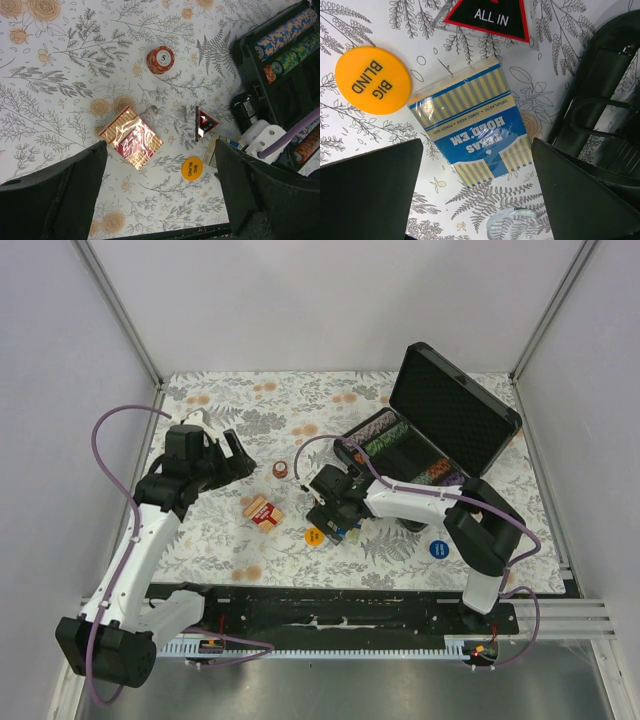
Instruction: Pack up texas hold em set
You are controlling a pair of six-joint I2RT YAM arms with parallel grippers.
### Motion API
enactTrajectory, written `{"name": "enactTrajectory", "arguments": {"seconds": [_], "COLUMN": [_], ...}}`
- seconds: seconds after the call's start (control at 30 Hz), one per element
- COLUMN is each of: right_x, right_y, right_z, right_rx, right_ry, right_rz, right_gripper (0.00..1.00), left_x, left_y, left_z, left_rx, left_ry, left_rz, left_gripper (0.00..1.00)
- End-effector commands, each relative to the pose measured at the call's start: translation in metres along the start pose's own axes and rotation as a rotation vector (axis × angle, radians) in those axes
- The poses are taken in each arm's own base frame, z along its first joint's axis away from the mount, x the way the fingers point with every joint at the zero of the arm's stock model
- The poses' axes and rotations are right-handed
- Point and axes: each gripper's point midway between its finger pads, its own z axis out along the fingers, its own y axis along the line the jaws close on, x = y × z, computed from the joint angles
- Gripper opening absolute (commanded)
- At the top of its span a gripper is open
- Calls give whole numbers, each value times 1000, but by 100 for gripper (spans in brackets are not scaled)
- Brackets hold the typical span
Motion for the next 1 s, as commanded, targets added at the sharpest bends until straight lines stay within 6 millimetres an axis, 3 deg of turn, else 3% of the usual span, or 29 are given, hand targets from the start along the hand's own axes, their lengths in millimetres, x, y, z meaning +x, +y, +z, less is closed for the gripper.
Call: {"name": "enactTrajectory", "arguments": {"seconds": [0.0,0.23,0.7,0.97], "right_x": [-25,-35,-37,-34], "right_y": [-3,-3,3,3], "right_z": [-10,-11,15,19], "right_rx": [0,-17,-164,-167], "right_ry": [-51,-48,-4,24], "right_rz": [-61,-129,-205,-181], "right_gripper": [98,98,97,57], "left_x": [-19,-22,-23,-24], "left_y": [-6,-5,-1,1], "left_z": [1,5,8,12], "left_rx": [12,-1,-21,-34], "left_ry": [-57,-59,-58,-48], "left_rz": [-9,-4,22,34], "left_gripper": [94,94,94,93]}}
